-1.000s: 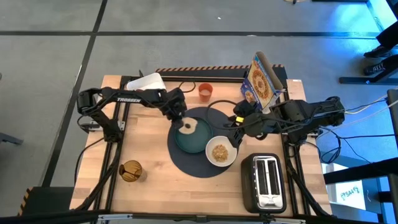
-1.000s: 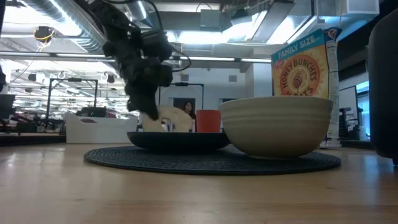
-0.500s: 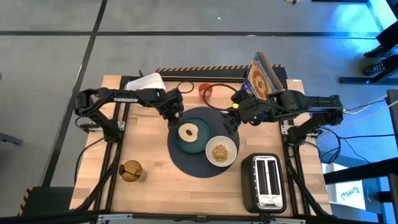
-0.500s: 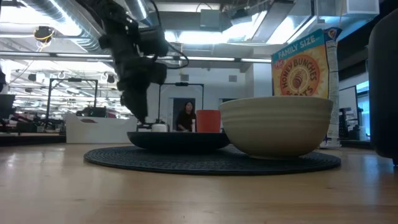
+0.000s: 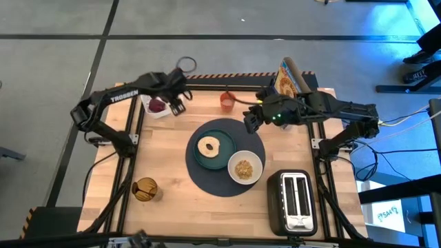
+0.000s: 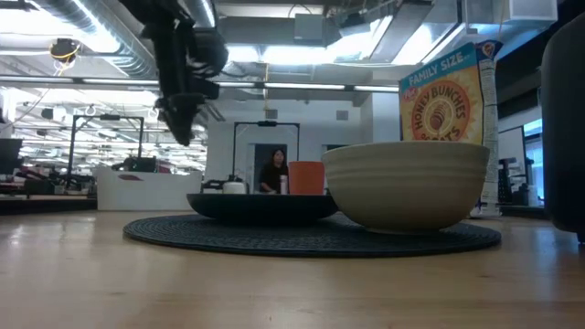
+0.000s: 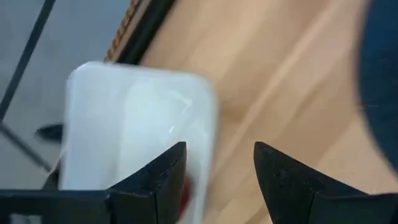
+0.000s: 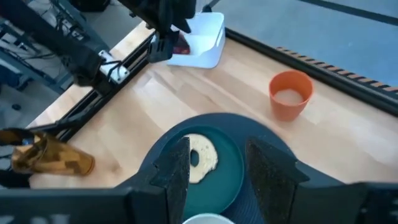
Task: Arrange a breakfast setting
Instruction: Put the apple into the green plate
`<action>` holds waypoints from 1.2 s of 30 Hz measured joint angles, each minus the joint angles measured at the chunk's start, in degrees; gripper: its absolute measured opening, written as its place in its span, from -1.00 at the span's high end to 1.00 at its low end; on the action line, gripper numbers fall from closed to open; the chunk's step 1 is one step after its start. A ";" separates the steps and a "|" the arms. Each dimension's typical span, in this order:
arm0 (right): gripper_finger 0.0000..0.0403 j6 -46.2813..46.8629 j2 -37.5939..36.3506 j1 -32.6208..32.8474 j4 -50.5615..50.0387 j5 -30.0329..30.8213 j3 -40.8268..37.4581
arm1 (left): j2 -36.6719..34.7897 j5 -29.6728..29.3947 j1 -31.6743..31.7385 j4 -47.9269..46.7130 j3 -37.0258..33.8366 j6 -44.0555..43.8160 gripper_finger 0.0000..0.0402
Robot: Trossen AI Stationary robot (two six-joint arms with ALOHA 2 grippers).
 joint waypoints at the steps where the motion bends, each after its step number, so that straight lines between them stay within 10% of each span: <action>1: 0.28 -0.54 -0.02 -0.36 0.37 -0.01 0.00 | 0.00 0.00 1.68 -1.05 0.37 0.63 0.09; 9: 0.28 -2.41 0.72 -1.57 3.05 0.53 0.02 | 0.02 7.88 12.90 -9.95 1.82 11.79 0.04; 23: 0.28 -13.05 4.59 -6.41 3.75 -3.57 0.02 | 0.04 1.78 13.80 -11.31 0.52 34.28 -0.62; 36: 0.28 -24.55 4.72 -13.70 4.84 -5.19 0.02 | 3.03 -3.58 14.18 -3.65 -6.99 42.96 -0.62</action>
